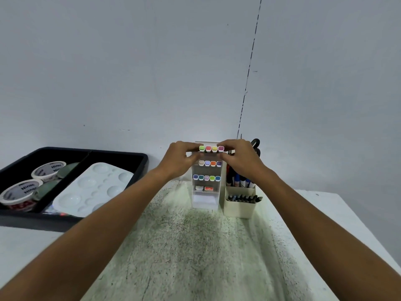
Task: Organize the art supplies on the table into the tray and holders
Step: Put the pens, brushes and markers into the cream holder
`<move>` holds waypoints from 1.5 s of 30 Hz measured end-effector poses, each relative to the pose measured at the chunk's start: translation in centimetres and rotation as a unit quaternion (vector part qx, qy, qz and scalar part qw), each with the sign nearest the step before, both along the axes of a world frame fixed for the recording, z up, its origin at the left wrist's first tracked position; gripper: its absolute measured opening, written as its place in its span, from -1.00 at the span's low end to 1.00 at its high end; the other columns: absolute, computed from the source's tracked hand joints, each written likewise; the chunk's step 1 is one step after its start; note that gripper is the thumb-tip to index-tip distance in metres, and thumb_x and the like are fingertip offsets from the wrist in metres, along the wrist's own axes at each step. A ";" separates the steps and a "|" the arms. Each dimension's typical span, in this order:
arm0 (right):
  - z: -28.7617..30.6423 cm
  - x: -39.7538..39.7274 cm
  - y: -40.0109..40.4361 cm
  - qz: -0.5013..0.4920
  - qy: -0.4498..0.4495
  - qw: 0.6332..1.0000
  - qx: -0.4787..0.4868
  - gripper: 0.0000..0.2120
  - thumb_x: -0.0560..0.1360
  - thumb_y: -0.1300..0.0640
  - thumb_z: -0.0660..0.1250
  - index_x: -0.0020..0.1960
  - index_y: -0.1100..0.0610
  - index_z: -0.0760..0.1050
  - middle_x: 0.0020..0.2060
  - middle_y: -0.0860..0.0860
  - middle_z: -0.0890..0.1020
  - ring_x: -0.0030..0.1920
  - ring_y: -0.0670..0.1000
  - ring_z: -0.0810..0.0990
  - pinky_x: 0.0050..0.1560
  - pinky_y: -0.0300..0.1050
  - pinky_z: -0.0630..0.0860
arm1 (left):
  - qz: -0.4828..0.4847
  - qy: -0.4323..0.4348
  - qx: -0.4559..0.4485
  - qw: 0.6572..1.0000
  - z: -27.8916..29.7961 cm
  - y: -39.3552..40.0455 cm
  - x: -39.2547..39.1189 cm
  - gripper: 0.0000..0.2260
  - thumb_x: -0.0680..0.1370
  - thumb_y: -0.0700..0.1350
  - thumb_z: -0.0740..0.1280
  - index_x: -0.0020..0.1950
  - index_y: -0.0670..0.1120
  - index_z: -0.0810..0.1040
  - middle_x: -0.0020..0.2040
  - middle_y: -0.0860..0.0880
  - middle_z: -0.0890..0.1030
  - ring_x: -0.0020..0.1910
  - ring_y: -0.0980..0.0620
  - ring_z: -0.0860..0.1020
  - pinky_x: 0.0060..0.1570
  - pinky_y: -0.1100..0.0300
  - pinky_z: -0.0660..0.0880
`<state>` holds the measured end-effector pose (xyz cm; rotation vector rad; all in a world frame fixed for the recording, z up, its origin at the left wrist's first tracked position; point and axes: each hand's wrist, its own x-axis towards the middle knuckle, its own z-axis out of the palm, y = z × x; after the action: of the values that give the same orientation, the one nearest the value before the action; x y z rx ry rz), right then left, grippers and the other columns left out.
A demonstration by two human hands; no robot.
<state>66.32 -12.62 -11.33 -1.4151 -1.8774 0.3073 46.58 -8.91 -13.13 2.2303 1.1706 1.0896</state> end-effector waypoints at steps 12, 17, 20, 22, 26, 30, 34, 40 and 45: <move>-0.7 0.0 -0.2 -0.027 0.010 1.000 -0.008 -0.62 0.50 0.24 0.35 0.32 0.18 0.51 0.16 0.02 0.63 0.16 -0.03 0.57 0.12 -0.22 0.44 | -0.023 -0.050 -0.065 0.996 -0.9 0.5 -0.5 -0.64 0.54 -0.30 0.30 0.31 -0.08 0.55 0.23 0.02 0.60 0.21 0.07 0.53 0.18 0.06 0.52; -2.2 -0.2 -2.2 -0.080 0.127 0.986 0.071 -0.84 0.46 0.32 0.34 -0.01 0.13 0.50 -0.12 0.00 0.61 -0.11 -0.12 0.57 -0.14 -0.35 0.47 | 0.029 -0.151 0.016 0.988 -2.1 -1.2 -1.0 -0.79 0.46 -0.30 0.38 -0.06 0.01 0.55 -0.01 0.13 0.55 0.05 0.17 0.52 0.05 0.06 0.57; -3.5 -0.3 -2.8 -0.079 0.118 0.987 0.072 -0.89 0.44 0.36 0.34 -0.11 0.18 0.55 -0.21 0.03 0.61 -0.22 -0.10 0.57 -0.21 -0.27 0.52 | 0.036 -0.128 0.011 0.991 -3.8 -1.8 -1.0 -0.84 0.45 -0.27 0.42 -0.07 -0.03 0.62 0.00 0.13 0.51 0.06 0.20 0.50 0.03 0.13 0.55; -4.1 -0.5 -2.8 -0.068 0.107 0.991 0.052 -0.88 0.45 0.34 0.35 -0.05 0.19 0.59 -0.16 0.04 0.62 -0.18 -0.05 0.60 -0.12 -0.14 0.59 | 0.034 -0.088 -0.004 0.996 -4.7 -2.1 -0.8 -0.77 0.45 -0.23 0.44 0.09 -0.07 0.64 0.13 0.08 0.49 0.16 0.12 0.48 0.11 0.10 0.51; -4.4 -0.8 -2.8 -0.058 0.088 0.994 0.020 -0.80 0.48 0.26 0.38 0.10 0.16 0.60 -0.10 0.00 0.63 -0.13 -0.02 0.64 -0.07 -0.03 0.62 | 0.031 -0.009 -0.022 0.999 -4.7 -2.6 0.4 -0.55 0.42 -0.17 0.44 0.31 -0.06 0.52 0.30 -0.03 0.43 0.24 0.02 0.43 0.18 0.14 0.44; -4.0 -1.2 -2.7 -0.057 0.073 0.996 0.014 -0.75 0.49 0.24 0.38 0.17 0.17 0.59 -0.02 0.02 0.64 -0.11 -0.01 0.64 -0.09 -0.13 0.60 | 0.040 0.013 -0.102 0.994 -4.0 -2.4 1.9 -0.51 0.38 -0.15 0.48 0.29 0.00 0.49 0.23 -0.03 0.43 0.14 -0.02 0.50 0.12 0.10 0.54; -3.7 -1.3 -2.5 -0.048 0.074 0.996 0.002 -0.71 0.49 0.30 0.38 0.21 0.21 0.58 0.03 0.06 0.64 -0.05 -0.02 0.61 -0.15 -0.41 0.49 | 0.033 0.012 -0.183 0.982 -3.6 -1.9 2.8 -0.42 0.24 -0.06 0.53 0.25 -0.01 0.52 0.14 -0.04 0.52 0.03 0.00 0.57 0.05 0.09 0.57; -3.8 -0.9 -2.1 -0.038 0.084 0.996 -0.012 -0.65 0.46 0.37 0.38 0.24 0.24 0.56 0.08 0.11 0.64 -0.05 -0.03 0.62 -0.19 -0.50 0.50 | 0.065 0.035 -0.223 0.972 -3.5 -1.5 2.9 -0.34 0.17 -0.22 0.59 0.24 -0.08 0.50 0.12 -0.09 0.56 0.02 -0.04 0.59 0.05 0.04 0.59; -3.9 -0.5 -1.9 -0.026 0.092 0.995 -0.029 -0.62 0.45 0.39 0.38 0.25 0.23 0.56 0.10 0.11 0.65 -0.05 -0.03 0.64 -0.17 -0.42 0.55 | 0.060 0.029 -0.236 0.969 -3.4 -1.7 2.5 -0.32 0.15 -0.30 0.59 0.24 -0.09 0.48 0.12 -0.11 0.56 0.03 -0.06 0.59 0.05 0.03 0.59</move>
<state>65.79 -14.50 -15.20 -1.4203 -1.6929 0.4531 49.08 -10.65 -16.56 1.8492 1.4320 0.6942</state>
